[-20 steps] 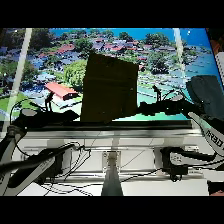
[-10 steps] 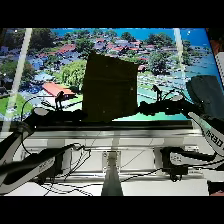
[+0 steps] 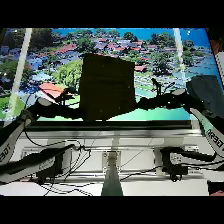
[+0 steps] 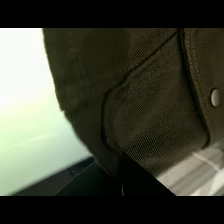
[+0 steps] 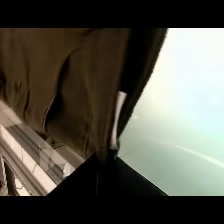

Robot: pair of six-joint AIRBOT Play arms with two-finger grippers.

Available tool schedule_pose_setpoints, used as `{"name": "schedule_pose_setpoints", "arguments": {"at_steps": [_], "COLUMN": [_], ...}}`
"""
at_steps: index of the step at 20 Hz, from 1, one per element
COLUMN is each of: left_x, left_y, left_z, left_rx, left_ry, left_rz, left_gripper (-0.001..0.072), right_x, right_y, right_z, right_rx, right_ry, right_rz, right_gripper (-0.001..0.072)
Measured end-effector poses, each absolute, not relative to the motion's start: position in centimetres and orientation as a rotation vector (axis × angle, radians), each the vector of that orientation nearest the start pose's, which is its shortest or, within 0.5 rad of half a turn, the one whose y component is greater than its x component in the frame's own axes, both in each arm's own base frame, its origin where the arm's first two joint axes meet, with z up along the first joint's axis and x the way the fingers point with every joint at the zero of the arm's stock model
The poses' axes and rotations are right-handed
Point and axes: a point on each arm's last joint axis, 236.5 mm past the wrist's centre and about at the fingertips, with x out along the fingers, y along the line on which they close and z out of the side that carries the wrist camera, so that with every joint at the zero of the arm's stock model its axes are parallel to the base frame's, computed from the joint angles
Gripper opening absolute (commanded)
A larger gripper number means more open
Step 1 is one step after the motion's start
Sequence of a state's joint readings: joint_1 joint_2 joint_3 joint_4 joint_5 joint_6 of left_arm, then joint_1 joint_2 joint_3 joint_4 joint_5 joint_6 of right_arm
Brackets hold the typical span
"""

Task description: Fold the clothes and pants, and hang the long-sleeved shirts on hangers.

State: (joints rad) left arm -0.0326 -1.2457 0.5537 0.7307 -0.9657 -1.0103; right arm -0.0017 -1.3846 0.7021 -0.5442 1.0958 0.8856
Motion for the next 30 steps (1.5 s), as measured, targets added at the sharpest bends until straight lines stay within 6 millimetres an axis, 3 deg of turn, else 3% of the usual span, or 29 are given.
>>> {"name": "schedule_pose_setpoints", "arguments": {"at_steps": [2, 4, 7, 9, 11, 13, 15, 17, 19, 21, 24, 27, 30], "left_x": [28.5, 32.2, 36.0, 37.0, 36.5, 34.2, 31.3, 29.1, 28.7, 30.2, 34.9, 39.5, 41.1], "left_y": [-15.2, -14.3, -12.3, -10.9, -9.8, -9.0, -8.6, -8.3, -8.1, -8.1, -9.1, -12.1, -15.1], "left_z": [-6.5, -1.5, 7.7, 14.6, 21.8, 27.8, 32.3, 34.5, 34.0, 30.5, 22.3, 12.6, 5.1], "left_rx": [-0.384, -0.267, -0.083, 0.011, 0.069, 0.11, 0.129, 0.117, 0.095, 0.059, -0.012, -0.08, -0.144], "left_ry": [1.339, 1.21, 0.991, 0.823, 0.634, 0.469, 0.336, 0.272, 0.287, 0.383, 0.575, 0.775, 0.944], "left_rz": [-0.612, -0.618, -0.576, -0.517, -0.463, -0.419, -0.391, -0.371, -0.363, -0.363, -0.379, -0.42, -0.461], "left_gripper": [0.0025, 0.0025, 0.0025, 0.0025, 0.0026, 0.0025, 0.0025, 0.0024, 0.0025, 0.0025, 0.0025, 0.0026, 0.0026], "right_x": [30.9, 32.1, 33.8, 34.0, 33.5, 31.7, 29.3, 26.7, 25.4, 25.8, 30.1, 35.8, 39.6], "right_y": [18.5, 19.6, 21.3, 22.1, 22.5, 22.9, 23.1, 23.4, 24.0, 24.3, 24.0, 22.8, 20.8], "right_z": [-4.3, -0.1, 8.0, 14.1, 20.1, 25.5, 29.3, 31.2, 31.0, 28.6, 21.8, 13.9, 7.3], "right_rx": [0.519, 0.42, 0.262, 0.185, 0.162, 0.187, 0.227, 0.263, 0.294, 0.323, 0.377, 0.438, 0.48], "right_ry": [1.287, 1.187, 0.971, 0.815, 0.678, 0.577, 0.518, 0.516, 0.564, 0.643, 0.754, 0.823, 0.898], "right_rz": [0.788, 0.861, 0.939, 0.973, 0.981, 0.994, 1.012, 1.038, 1.042, 0.989, 0.807, 0.603, 0.453], "right_gripper": [0.0034, 0.0035, 0.0035, 0.0035, 0.0035, 0.0035, 0.0035, 0.0035, 0.0035, 0.0035, 0.0035, 0.0035, 0.0035]}}
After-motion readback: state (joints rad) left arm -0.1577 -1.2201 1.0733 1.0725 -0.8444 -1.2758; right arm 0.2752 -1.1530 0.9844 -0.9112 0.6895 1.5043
